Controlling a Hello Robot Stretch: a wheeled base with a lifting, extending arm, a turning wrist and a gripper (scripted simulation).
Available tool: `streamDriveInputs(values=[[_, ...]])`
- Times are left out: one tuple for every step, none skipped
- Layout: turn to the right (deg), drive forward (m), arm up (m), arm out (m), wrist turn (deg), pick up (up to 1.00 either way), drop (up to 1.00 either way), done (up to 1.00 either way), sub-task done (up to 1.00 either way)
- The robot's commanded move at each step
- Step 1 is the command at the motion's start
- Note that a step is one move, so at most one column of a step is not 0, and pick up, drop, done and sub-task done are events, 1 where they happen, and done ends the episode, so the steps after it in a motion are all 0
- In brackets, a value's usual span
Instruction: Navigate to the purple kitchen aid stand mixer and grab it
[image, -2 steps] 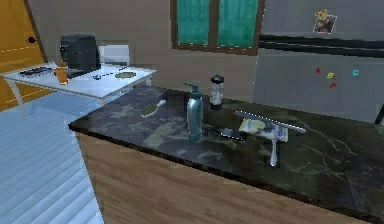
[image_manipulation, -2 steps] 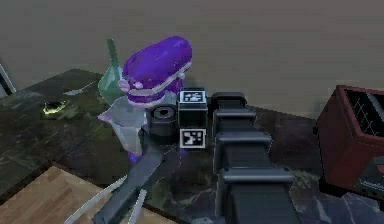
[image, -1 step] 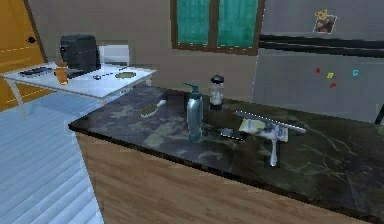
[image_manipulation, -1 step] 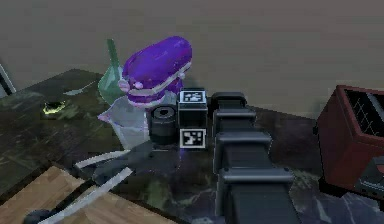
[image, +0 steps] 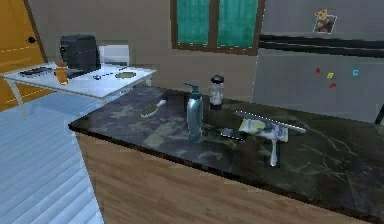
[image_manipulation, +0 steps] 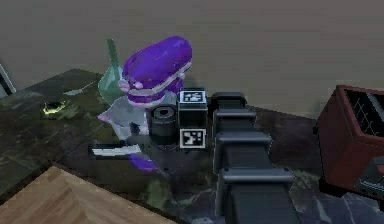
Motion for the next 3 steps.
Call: streamDriveInputs(values=[[0.0, 0.00, 0.00, 0.00, 18.0, 0.00, 0.00, 0.00, 0.00], [0.0, 0.00, 0.00, 0.00, 0.0, 1.00, 0.00, 0.00, 0.00], [0.0, 0.00, 0.00, 0.00, 0.0, 0.00, 0.00, 1.00, 0.00]])
